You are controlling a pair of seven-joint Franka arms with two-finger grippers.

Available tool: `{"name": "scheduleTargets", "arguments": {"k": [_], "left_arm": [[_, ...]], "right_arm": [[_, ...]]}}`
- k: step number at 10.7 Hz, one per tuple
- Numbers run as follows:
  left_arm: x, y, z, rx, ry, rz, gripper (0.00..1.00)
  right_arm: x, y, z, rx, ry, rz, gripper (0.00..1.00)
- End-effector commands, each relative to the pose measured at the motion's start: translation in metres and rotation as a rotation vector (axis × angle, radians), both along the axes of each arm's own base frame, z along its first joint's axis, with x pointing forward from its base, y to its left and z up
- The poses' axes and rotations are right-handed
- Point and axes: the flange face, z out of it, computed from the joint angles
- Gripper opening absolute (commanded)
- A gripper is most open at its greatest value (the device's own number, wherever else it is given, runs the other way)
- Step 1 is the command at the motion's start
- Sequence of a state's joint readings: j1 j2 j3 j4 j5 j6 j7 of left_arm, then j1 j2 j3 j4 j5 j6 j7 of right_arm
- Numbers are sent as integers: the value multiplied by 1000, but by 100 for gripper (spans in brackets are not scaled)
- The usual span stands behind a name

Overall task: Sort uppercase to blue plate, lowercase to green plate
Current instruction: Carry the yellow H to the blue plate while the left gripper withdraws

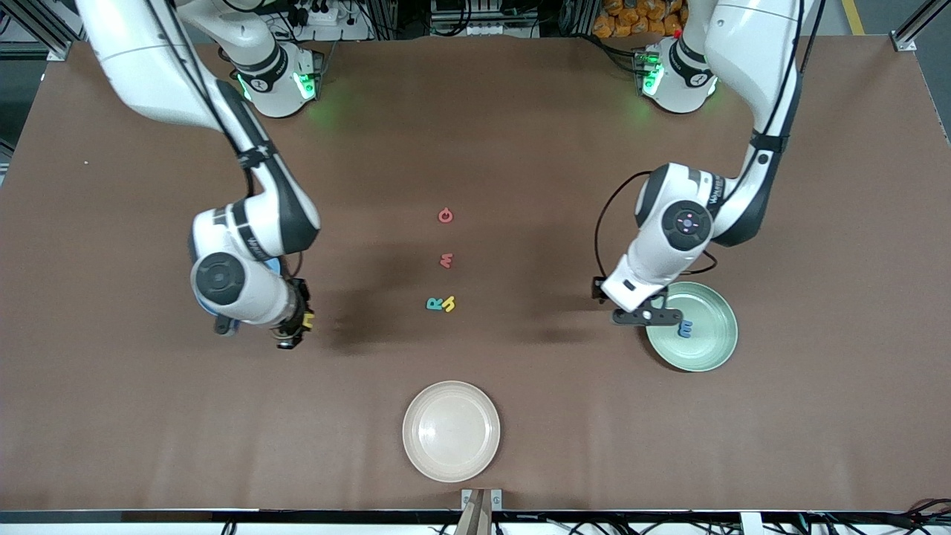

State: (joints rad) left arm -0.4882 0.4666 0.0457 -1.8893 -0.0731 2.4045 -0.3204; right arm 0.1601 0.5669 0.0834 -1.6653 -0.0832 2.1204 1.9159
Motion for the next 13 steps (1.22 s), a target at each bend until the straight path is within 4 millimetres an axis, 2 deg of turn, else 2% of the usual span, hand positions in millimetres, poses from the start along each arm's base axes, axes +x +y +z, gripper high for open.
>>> {"name": "scheduleTargets", "arguments": {"k": [1,4,6,7,8,9,10,13], "left_arm": [[-10,-38,16,11,-30,-124,70],[-20,-63,10,50,-67,-284,72],[-20,-77,3,35,-96,-369,74],[-23,-89,0,19,-109,-400,74],[-23,-101,-2,3,-119,-417,74],[-22,-113,-3,-11,-125,-435,73],[-21,-126,-1,-30,-132,-445,73],[-21,-143,-11,-62,-151,-451,73]], "right_arm": [[-17,-40,14,3,44,68,0],[-43,-97,28,13,84,149,0],[-57,-126,34,24,120,194,0],[-59,-134,34,25,141,192,0],[-61,-137,33,26,159,186,10],[-62,-138,34,24,175,174,89],[-62,-139,35,21,181,167,100],[-58,-144,38,22,174,157,100]]}}
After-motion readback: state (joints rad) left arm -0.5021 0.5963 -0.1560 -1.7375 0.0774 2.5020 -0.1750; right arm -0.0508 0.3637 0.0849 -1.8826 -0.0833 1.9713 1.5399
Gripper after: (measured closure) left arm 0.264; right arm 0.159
